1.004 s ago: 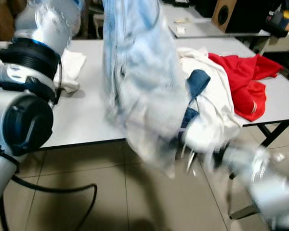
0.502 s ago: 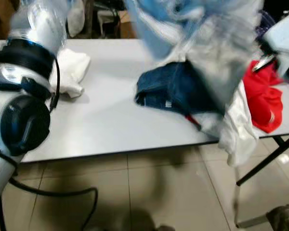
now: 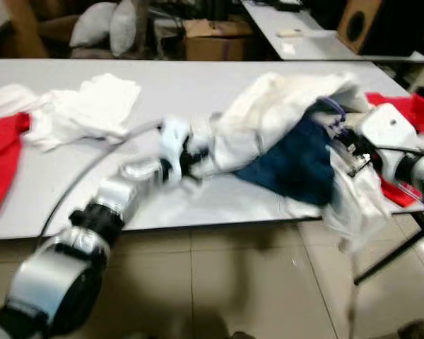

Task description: Hang hanger

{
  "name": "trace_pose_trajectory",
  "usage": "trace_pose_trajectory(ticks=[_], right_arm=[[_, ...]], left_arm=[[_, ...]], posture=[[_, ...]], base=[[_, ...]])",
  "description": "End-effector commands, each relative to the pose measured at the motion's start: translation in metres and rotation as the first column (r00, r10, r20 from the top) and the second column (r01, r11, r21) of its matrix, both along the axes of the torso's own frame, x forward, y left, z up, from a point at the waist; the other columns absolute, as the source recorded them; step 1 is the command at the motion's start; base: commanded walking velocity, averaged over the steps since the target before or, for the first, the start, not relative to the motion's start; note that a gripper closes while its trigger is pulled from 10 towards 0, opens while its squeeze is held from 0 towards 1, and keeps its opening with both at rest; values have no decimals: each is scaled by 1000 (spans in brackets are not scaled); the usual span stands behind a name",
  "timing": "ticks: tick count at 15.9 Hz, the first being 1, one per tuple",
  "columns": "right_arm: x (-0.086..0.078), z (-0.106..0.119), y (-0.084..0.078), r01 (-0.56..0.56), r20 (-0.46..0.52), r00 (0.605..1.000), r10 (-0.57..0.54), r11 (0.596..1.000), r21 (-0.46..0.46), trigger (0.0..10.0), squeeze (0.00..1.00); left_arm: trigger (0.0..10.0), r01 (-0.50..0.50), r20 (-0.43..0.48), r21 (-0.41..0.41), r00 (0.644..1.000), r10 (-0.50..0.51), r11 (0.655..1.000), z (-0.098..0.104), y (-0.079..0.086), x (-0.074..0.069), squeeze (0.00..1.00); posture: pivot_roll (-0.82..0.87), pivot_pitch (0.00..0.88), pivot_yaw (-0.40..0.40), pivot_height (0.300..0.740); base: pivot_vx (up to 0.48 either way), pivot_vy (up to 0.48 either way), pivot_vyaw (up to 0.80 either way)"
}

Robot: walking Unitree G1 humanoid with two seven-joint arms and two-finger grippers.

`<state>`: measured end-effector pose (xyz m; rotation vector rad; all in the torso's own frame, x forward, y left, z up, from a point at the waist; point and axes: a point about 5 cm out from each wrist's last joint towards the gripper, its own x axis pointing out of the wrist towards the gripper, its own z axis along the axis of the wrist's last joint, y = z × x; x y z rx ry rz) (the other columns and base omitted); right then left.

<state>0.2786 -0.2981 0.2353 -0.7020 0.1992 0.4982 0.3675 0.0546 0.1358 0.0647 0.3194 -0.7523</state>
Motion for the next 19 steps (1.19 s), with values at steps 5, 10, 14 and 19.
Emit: trace_pose_trajectory(ticks=[5,10,14,19], right_arm=[[-55,31,-8,-227,-193,955,226,974,15,10000,0],[-84,69,-41,-142,-152,978,145,989,30,10000,0],[-73,65,-30,-137,4,990,138,978,155,10000,0],[-12,39,-36,205,170,953,-249,949,239,10000,0]], left_arm=[[10000,123,70,163,988,-136,979,28,35,4,1000],[10000,285,-19,291,956,-292,913,33,85,-4,1000],[10000,233,60,30,970,-235,972,59,88,0,1000],[10000,-174,162,-115,968,192,978,74,114,22,1000]], posture=[[-161,0,9,740],[-178,0,23,740],[-178,0,26,740],[-167,0,28,740]], base=[[0,0,0],[0,0,0],[0,0,0],[0,0,0]])
